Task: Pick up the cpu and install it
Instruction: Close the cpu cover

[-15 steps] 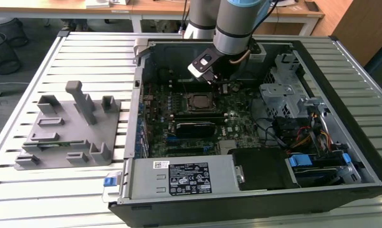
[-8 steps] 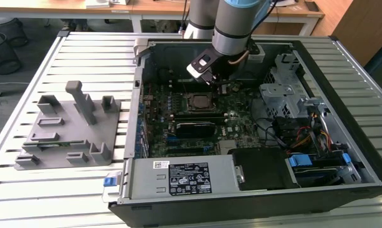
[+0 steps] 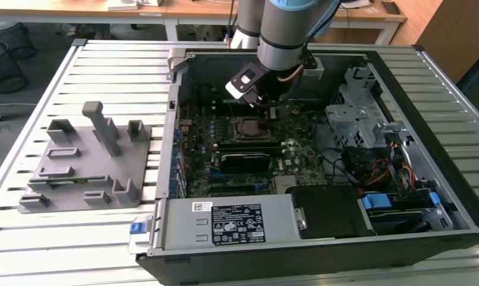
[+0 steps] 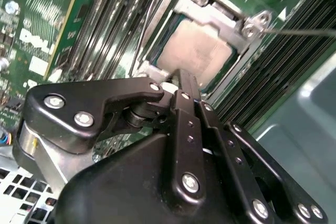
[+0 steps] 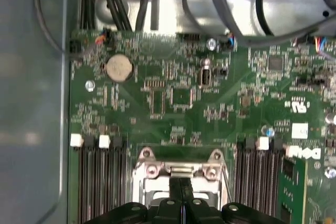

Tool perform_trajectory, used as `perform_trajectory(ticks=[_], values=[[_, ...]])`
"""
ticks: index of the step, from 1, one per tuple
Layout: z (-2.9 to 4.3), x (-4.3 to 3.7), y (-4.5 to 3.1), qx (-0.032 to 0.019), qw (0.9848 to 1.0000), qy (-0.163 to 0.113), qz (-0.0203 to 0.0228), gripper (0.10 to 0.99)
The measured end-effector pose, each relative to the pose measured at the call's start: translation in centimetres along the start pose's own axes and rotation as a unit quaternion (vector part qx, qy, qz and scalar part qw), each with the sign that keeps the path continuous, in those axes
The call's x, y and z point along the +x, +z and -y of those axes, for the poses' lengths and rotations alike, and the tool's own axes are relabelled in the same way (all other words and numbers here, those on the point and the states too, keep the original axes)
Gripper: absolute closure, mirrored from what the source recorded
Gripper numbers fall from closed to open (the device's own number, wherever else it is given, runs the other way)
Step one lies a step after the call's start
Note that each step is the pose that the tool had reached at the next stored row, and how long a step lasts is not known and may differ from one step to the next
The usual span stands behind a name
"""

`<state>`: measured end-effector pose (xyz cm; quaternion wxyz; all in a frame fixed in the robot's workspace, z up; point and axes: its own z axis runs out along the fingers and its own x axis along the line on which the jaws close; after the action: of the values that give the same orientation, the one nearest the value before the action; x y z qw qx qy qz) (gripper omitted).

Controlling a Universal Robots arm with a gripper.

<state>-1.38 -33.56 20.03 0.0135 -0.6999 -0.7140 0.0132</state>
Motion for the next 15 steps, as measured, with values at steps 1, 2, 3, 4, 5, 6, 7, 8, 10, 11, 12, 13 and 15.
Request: perform_trajectory(ticks=[1,2,3,4,5,6,7,8,10,11,12,13,15], values=[[0.22,0.01,0.01,-0.0001,1.0,0.0,-0.0001,0.98],[0.38,0.01,0.01,-0.0001,1.0,0.0,0.0,0.98],[0.42,0.01,-0.04,-0.0001,1.0,0.0,0.0001,0.98],[0.42,0.01,-0.12,-0.0001,1.0,0.0,0.0001,0.98],[0.43,0.01,-0.26,-0.0001,1.0,0.0,0.0001,0.98],[0.44,0.01,-0.49,-0.0001,1.0,0.0,0.0001,0.98],[0.49,0.01,-0.75,-0.0004,1.0,0.0,0.0,0.98],[0.55,0.01,-1.02,-0.0008,1.0,0.0,0.0001,0.98],[0.78,0.01,-1.39,-0.0032,1.0,-0.001,0.0002,0.98],[0.92,0.02,-1.47,-0.0048,1.0,-0.001,0.0002,0.98],[1.04,0.02,-1.47,-0.0063,1.0,-0.002,0.0001,0.98],[1.16,0.02,-1.46,-0.0083,1.0,-0.002,0.0001,0.98],[1.41,0.03,-1.46,-0.012,0.9999,-0.002,0.0002,0.98]])
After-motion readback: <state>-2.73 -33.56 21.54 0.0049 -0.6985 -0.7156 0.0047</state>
